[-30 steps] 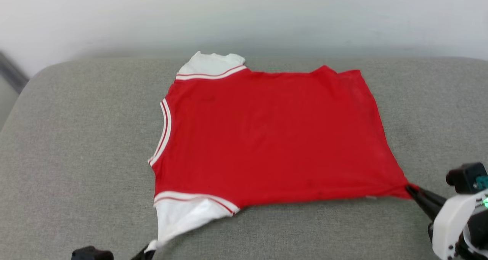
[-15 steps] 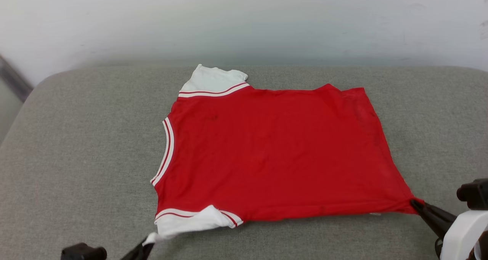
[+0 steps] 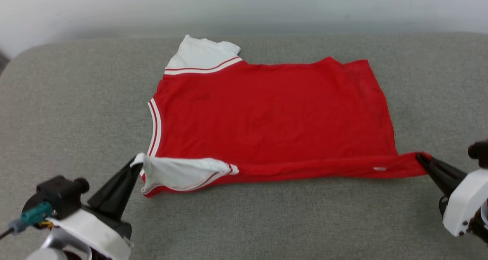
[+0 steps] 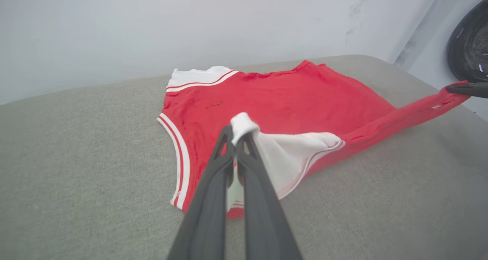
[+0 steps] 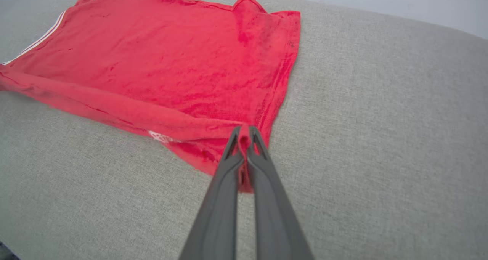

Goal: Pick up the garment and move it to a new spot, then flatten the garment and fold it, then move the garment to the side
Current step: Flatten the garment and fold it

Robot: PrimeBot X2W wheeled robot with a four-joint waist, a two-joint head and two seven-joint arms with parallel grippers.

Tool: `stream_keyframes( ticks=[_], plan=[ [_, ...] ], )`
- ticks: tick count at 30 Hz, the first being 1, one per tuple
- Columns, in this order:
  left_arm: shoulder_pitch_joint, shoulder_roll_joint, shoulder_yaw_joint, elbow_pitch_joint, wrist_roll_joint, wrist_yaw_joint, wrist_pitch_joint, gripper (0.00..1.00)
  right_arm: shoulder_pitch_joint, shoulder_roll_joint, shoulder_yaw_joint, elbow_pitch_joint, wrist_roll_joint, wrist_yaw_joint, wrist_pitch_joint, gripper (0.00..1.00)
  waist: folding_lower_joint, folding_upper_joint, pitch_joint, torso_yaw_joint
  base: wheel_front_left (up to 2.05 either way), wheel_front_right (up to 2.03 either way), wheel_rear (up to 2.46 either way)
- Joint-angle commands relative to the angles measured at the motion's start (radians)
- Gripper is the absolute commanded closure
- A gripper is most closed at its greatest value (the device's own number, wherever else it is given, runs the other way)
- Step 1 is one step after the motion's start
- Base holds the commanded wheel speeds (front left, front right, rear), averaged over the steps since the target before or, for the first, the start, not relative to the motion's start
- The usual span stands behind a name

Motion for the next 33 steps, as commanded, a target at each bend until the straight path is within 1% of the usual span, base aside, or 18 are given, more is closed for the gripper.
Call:
stream_keyframes(
  ticks=[1,8,12,15,17,25,32,33],
  plan=[
    [-0.032,-0.006,0.004,0.013,0.007,-0.007,-0.002,1.0,-0.025,0.011,-0.003,0.002,-0.007,-0.001,0.006,1.0,-0.0001,-0.0001,0.034,-0.007,0.0,0.0,0.0],
    [-0.183,-0.035,-0.009,0.119,0.019,-0.036,0.015,1.0,-0.137,0.033,0.006,0.053,-0.055,-0.001,0.049,1.0,-0.0001,-0.0001,0.114,-0.013,0.0,0.0,0.0],
    [-0.257,-0.058,-0.026,0.195,0.021,-0.055,0.027,1.0,-0.2,0.049,0.04,0.09,-0.063,-0.001,0.064,1.0,-0.0001,-0.0001,0.146,-0.012,0.0,0.0,0.0],
    [-0.309,-0.079,-0.042,0.261,0.024,-0.067,0.03,1.0,-0.241,0.048,0.068,0.126,-0.083,-0.001,0.068,1.0,-0.0001,-0.0001,0.164,-0.01,0.0,0.0,0.0],
    [-0.324,-0.085,-0.047,0.283,0.026,-0.071,0.028,1.0,-0.254,0.051,0.075,0.141,-0.088,-0.001,0.067,1.0,-0.0001,-0.0001,0.169,-0.009,0.0,0.0,0.0],
    [-0.422,-0.139,-0.091,0.466,0.046,-0.092,0.008,1.0,-0.332,0.085,0.119,0.28,-0.121,-0.001,0.058,1.0,-0.0001,-0.0001,0.185,-0.003,0.0,0.0,0.0],
    [-0.478,-0.184,-0.129,0.601,0.068,-0.097,-0.012,1.0,-0.365,0.107,0.159,0.357,-0.142,-0.001,0.027,1.0,-0.0001,-0.0001,0.181,0.003,0.0,0.0,0.0],
    [-0.481,-0.19,-0.134,0.617,0.069,-0.095,-0.015,0.92,-0.365,0.109,0.166,0.363,-0.142,-0.001,0.024,1.0,-0.0001,-0.0001,0.178,0.003,0.0,0.0,0.0]
  ],
)
